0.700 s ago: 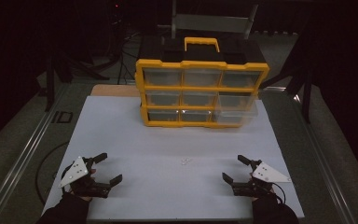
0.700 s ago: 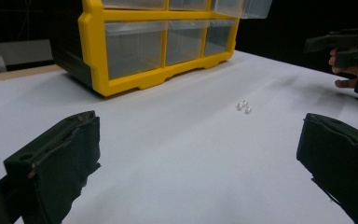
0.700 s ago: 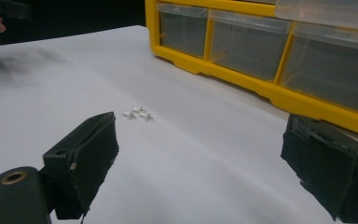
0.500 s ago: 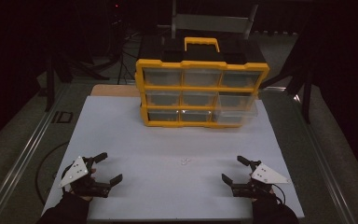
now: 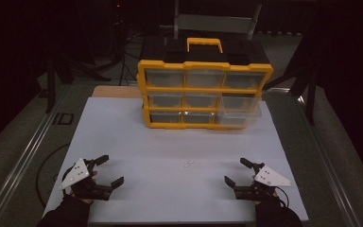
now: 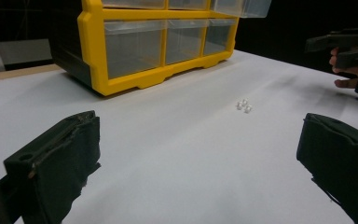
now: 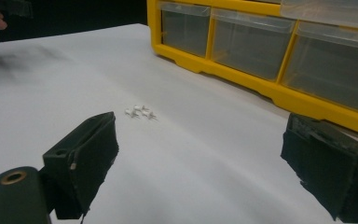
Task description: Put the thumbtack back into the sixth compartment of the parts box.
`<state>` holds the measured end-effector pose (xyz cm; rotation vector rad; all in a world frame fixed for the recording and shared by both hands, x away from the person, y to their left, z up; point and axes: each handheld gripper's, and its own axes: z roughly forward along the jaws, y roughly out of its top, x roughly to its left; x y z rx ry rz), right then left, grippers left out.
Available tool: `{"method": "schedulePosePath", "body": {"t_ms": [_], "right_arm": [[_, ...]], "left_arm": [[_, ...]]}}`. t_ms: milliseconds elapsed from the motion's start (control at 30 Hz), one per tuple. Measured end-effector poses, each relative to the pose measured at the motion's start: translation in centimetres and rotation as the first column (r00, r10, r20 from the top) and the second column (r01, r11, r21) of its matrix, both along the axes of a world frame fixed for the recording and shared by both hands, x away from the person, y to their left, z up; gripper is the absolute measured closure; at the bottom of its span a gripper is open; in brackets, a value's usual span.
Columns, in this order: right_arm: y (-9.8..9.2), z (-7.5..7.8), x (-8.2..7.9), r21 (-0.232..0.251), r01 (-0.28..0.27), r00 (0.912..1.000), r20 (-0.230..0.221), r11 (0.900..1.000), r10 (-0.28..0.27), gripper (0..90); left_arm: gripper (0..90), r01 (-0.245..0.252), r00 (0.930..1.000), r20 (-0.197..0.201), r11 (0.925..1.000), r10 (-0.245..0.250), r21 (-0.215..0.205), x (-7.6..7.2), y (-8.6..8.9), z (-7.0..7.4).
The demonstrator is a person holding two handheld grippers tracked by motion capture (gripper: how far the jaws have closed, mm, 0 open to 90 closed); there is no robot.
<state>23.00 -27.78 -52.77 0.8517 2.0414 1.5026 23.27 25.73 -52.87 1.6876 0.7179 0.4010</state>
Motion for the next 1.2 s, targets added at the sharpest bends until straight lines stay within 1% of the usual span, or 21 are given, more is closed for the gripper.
{"method": "schedulePosePath", "body": {"t_ms": [200,233,333,367,467,533,667,700,767,867,933,1033,1067,1200], "right_arm": [[0.1,0.1,-0.1,-0.017,-0.002,1.0000,0.008,1.000,0.002,10.1],[0.2,0.1,-0.1,-0.021,-0.001,1.0000,0.006,1.000,0.001,10.2],[0.2,0.0,-0.1,-0.022,0.000,1.0000,0.006,1.000,0.000,10.1],[0.2,0.0,-0.1,-0.020,0.001,1.0000,0.005,1.000,0.000,10.2],[0.2,0.1,-0.1,-0.020,0.001,1.0000,0.007,1.000,-0.001,10.1],[0.2,0.0,-0.1,-0.019,0.006,1.0000,0.006,1.000,-0.006,10.2],[0.3,0.0,-0.1,-0.022,0.012,0.9999,0.007,1.000,-0.011,10.2],[0.3,0.1,-0.2,-0.023,0.012,0.9999,0.008,1.000,-0.012,10.2],[0.3,0.2,-0.2,-0.021,0.012,0.9998,0.013,1.000,-0.012,10.2],[0.4,0.2,-0.2,-0.022,0.008,0.9999,0.011,1.000,-0.008,10.2],[0.4,0.2,-0.2,-0.024,0.007,0.9999,0.012,1.000,-0.007,10.2],[0.4,0.2,-0.2,-0.021,0.004,0.9999,0.012,1.000,-0.004,10.2],[0.4,0.2,-0.2,-0.020,0.004,0.9999,0.013,1.000,-0.003,10.2],[0.4,0.2,-0.2,-0.017,0.002,0.9999,0.014,1.000,-0.002,10.2]], "left_arm": [[0.0,0.007,1.0000,0.007,1.0000,-0.007,0.002,-0.1,-0.1,0.2],[0.0,0.010,0.9999,0.009,0.9999,-0.010,0.010,-0.1,-0.2,0.4],[0.0,0.023,0.9994,0.027,0.9997,-0.023,0.009,-0.2,-0.4,1.0],[0.0,0.029,0.9992,0.027,0.9996,-0.029,0.006,-0.2,-0.5,1.2],[0.0,0.042,0.9987,0.028,0.9990,-0.043,0.013,0.0,-0.8,1.7],[0.0,0.056,0.9981,0.025,0.9984,-0.056,0.001,0.3,-1.0,2.1],[0.0,0.068,0.9960,0.058,0.9977,-0.068,0.007,0.6,-1.6,3.4],[0.0,0.067,0.9959,0.059,0.9977,-0.068,0.008,0.7,-1.7,3.5],[0.0,0.080,0.9952,0.056,0.9968,-0.080,-0.003,1.0,-2.0,3.9],[0.0,0.093,0.9944,0.049,0.9956,-0.094,0.012,1.6,-2.7,4.3],[0.0,0.106,0.9934,0.043,0.9943,-0.106,-0.001,1.9,-3.2,4.7],[0.0,0.115,0.9924,0.043,0.9934,-0.115,0.003,2.3,-3.7,5.0],[0.0,0.134,0.9901,0.042,0.9910,-0.134,0.009,2.7,-4.3,5.4],[0.0,0.159,0.9864,0.039,0.9870,-0.160,0.020,3.3,-5.3,6.2]]}}
